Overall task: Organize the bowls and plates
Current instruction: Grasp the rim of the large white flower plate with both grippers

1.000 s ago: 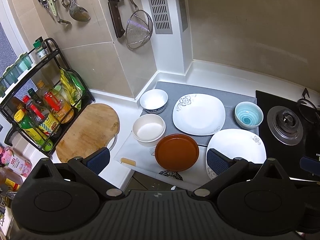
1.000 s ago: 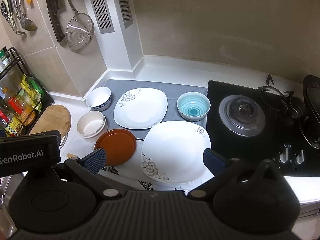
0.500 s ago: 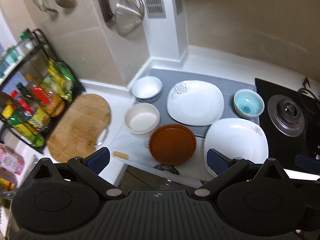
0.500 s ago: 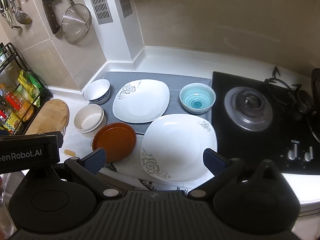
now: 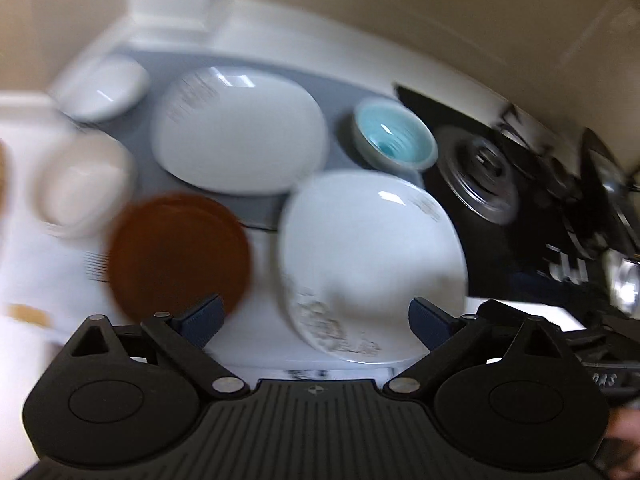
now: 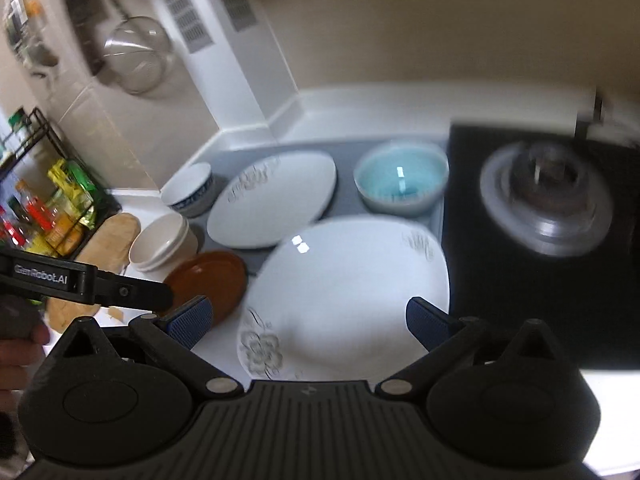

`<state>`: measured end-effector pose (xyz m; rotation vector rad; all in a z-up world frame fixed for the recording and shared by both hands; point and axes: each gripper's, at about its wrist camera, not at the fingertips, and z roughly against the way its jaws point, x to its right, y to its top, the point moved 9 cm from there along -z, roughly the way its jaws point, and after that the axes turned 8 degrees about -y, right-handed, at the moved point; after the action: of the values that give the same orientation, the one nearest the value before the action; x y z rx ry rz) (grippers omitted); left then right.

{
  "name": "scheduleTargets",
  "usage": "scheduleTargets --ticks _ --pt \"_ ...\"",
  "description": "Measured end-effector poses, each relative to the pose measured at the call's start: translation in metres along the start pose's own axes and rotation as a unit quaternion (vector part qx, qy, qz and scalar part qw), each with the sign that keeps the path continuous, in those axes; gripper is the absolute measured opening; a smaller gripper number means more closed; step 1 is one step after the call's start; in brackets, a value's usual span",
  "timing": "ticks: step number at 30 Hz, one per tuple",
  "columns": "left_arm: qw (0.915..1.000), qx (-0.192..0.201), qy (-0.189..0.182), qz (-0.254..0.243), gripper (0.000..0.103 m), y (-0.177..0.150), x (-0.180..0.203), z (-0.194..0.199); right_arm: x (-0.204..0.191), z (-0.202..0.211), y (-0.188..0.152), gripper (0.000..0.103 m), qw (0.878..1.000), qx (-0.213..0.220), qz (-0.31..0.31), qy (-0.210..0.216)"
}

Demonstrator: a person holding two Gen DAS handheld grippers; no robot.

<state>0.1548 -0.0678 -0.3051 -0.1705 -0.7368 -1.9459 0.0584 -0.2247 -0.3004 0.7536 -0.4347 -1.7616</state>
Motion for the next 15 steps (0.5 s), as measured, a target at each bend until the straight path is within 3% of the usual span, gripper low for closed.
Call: scheduleTargets --ticks 2,6,11,12,15 --pt "0.9994 -0.013 -0.031 0.003 0.096 -0.002 -0.007 -0.024 0.021 -0.013 -0.009 0.103 1.000 -0.017 -0.021 0.001" --pt "0.9994 -0.032 0.012 -0.001 0.091 -0.004 -0.025 -0.058 0.049 -0.029 -0.025 0.096 0.999 -0.044 -0.020 0.003" --pt "0.9983 -0.051 -0.028 0.003 0.087 -0.006 -0.025 -0.072 0.065 -0.042 -0.035 0.096 0.998 -0.048 -0.026 0.026" --pt "0.9979 -0.055 -0.033 0.007 0.083 -0.006 -0.025 -0.075 0.068 -0.044 -0.034 0.096 0.998 -0.041 -0.035 0.024" --pt "0.9964 -0.070 -0.039 0.027 0.060 -0.004 -0.028 -0.088 0.075 -0.052 -0.025 0.096 0.995 -0.017 -0.093 0.038"
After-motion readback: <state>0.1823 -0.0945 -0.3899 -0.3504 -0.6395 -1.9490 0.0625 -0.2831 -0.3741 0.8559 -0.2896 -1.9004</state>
